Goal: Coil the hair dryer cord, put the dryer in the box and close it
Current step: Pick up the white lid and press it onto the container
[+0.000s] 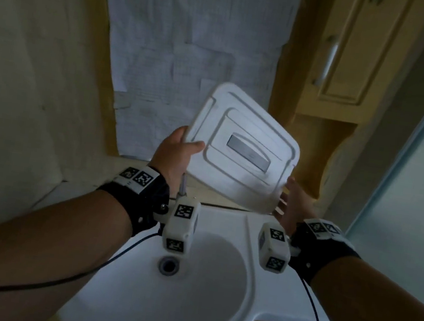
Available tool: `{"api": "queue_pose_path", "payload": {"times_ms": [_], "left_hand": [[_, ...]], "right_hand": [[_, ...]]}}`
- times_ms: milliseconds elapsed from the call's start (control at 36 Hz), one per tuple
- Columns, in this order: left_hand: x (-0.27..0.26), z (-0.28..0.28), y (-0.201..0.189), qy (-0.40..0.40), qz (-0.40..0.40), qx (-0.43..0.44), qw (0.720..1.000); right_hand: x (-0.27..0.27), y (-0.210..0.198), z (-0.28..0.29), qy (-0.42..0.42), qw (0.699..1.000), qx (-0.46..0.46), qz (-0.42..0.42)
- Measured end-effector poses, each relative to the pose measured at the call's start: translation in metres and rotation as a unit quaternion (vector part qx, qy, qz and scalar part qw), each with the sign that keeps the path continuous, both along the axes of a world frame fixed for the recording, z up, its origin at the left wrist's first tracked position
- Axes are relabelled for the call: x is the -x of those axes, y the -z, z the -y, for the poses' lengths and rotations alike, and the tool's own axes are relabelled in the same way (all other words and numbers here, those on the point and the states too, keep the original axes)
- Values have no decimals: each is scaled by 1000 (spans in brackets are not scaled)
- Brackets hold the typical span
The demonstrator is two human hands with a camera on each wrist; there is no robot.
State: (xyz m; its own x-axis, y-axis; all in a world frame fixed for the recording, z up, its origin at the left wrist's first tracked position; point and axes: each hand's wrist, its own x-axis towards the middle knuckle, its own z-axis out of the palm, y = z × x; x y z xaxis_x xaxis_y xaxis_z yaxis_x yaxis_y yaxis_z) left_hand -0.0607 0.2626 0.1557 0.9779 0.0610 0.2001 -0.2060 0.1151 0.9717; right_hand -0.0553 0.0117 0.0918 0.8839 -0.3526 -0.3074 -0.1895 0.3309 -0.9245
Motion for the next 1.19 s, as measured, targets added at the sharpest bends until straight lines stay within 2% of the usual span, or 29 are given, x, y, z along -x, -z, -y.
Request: {"api": "queue_pose_path", "payload": {"times_ms": [139, 278, 361, 583, 667, 778, 972, 1194], "left_hand": [[7, -37, 1, -32, -25, 60, 997], [15, -74, 3, -58, -29, 67, 996], [23, -97, 3, -82, -26, 66, 994], [43, -163, 8, -224, -55, -57, 971], [50, -191, 14, -263, -70, -71, 959], [60, -229, 19, -316, -98, -86, 940], [77, -294, 30, -342, -136, -138, 919], [79, -347, 55, -361, -201, -129, 901]], "right_hand": [[-11, -5, -25, 6, 999, 47, 13], [-25, -12, -48, -69, 989, 128, 37], [-36, -12, -72, -89, 988, 105, 70], [-39, -14, -139, -142, 978, 137, 66], [-37, -20, -171, -177, 970, 134, 98], [-37, -24, -213, -184, 969, 136, 94], [-41, -28, -282, -235, 957, 138, 100], [-48, -2, -345, -287, 941, 158, 79]]}}
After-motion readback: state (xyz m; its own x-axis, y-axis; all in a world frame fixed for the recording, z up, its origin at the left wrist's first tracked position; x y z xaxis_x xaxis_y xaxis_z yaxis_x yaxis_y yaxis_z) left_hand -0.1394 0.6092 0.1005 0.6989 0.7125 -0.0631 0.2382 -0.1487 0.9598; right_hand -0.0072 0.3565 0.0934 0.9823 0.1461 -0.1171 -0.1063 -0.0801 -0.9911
